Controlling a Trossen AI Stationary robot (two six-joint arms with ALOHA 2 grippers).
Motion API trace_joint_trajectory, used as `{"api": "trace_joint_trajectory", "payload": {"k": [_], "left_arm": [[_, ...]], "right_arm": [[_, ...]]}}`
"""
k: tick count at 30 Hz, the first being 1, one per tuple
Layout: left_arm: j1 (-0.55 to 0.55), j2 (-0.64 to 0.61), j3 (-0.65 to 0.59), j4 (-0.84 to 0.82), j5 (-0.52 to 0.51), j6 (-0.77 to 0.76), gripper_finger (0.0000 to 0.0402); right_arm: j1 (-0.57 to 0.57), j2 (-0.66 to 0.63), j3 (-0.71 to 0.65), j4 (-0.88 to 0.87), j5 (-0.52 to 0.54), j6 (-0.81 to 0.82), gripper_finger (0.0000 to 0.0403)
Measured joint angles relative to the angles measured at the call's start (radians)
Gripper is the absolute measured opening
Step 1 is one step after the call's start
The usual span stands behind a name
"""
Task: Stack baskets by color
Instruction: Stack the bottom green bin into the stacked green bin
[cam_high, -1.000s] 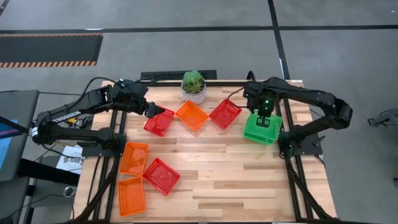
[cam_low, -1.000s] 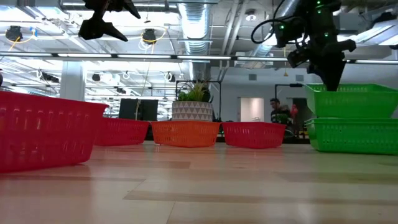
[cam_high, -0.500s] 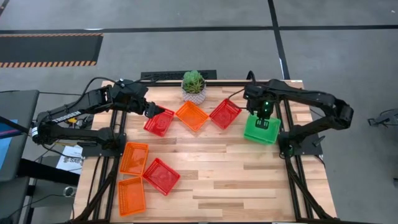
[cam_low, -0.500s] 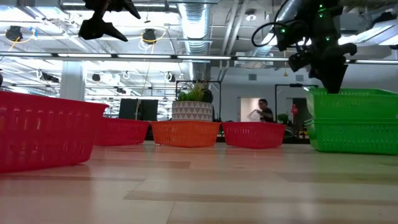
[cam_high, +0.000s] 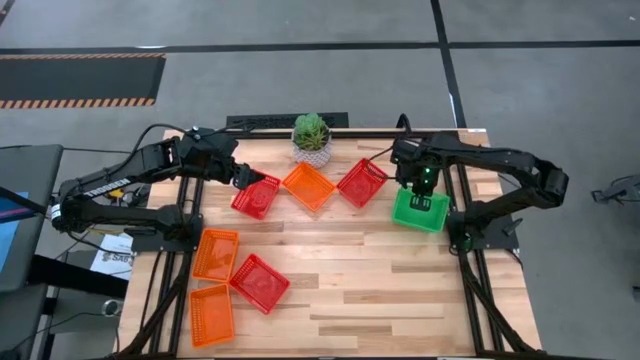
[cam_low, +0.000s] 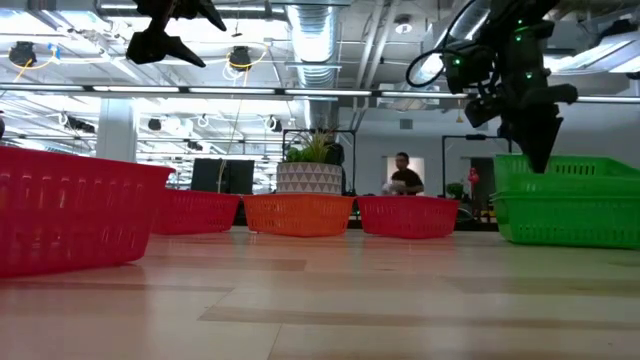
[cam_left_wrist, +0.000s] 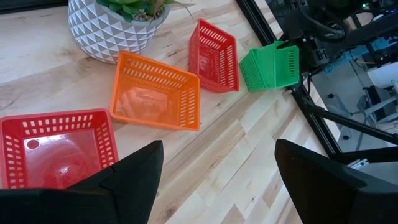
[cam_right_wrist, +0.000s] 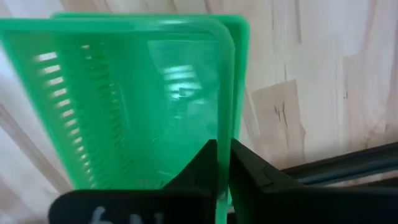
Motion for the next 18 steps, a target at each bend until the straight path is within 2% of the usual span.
{"api": "trace_joint_trajectory", "payload": {"k": [5,10,14,18], "left_arm": [[0.000,0.000,0.000,0.000,0.000,0.000,0.0297],[0.000,0.000,0.000,0.000,0.005,0.000,0.0297],[0.000,0.000,0.000,0.000,0.006,0.000,0.0297],[0.000,0.000,0.000,0.000,0.006,0.000,0.0297]], "right_arm": [[-0.024,0.000,0.000,0.003,0.001,0.000,0.0101],[-0.041,0.000,0.008,-0.003,0.000,0.024,0.0178],[-0.053,0.000,0.064,-0.038,-0.002,0.039,0.0235],[-0.052,0.000,0.159,-0.062,-0.001,0.057,0.0258]]}}
